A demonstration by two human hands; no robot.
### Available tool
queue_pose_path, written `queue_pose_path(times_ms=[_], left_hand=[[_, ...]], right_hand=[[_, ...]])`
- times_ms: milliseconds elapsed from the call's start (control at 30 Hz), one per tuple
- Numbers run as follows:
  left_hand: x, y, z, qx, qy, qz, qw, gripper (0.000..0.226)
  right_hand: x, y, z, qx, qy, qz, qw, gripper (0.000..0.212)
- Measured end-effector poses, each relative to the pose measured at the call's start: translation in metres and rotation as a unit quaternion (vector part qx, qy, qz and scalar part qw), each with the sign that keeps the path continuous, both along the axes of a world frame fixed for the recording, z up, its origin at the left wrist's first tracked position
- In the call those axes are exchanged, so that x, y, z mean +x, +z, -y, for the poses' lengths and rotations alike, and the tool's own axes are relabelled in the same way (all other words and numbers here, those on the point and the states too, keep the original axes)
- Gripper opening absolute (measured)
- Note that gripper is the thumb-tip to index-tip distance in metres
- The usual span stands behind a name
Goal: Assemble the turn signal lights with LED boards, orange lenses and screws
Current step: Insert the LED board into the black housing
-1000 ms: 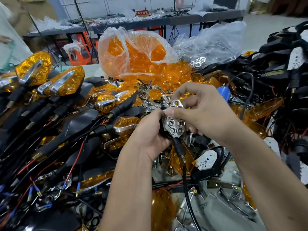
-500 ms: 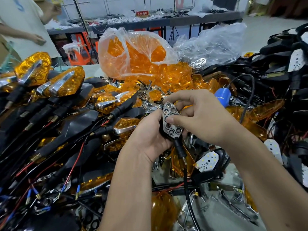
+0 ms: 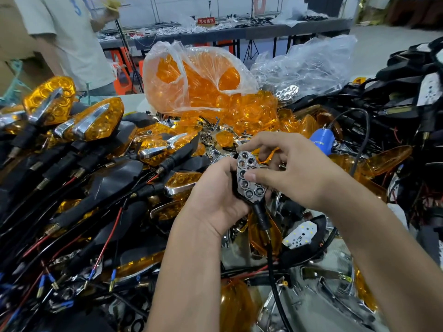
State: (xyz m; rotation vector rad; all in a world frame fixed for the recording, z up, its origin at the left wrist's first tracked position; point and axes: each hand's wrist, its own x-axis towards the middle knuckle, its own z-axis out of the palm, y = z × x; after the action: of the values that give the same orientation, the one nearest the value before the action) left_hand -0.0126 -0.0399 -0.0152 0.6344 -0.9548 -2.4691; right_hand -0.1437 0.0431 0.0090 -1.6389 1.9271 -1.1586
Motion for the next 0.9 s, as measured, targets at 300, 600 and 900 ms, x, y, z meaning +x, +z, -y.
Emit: queue_pose_path(times_ms=[300, 600, 900], left_hand=[[0.001, 0.000, 0.002, -0.031, 0.033, -0.065, 0.997, 0.033], [0.006, 0.004, -0.001, -0.056, 0.037, -0.102, 0.992, 0.035], [-0.004, -0.002, -0.004, -0.150, 0.109, -0.137, 0.973, 0.023]], right_hand=[[0.000, -0.008, 0.004, -0.018, 0.018, 0.012, 1.000, 0.064], [0.001, -0.011, 0.005, -0.036, 0.002, 0.048, 0.998, 0.041], [-0.004, -0.015, 0.005, -0.002, -0.043, 0.164, 0.986, 0.035]])
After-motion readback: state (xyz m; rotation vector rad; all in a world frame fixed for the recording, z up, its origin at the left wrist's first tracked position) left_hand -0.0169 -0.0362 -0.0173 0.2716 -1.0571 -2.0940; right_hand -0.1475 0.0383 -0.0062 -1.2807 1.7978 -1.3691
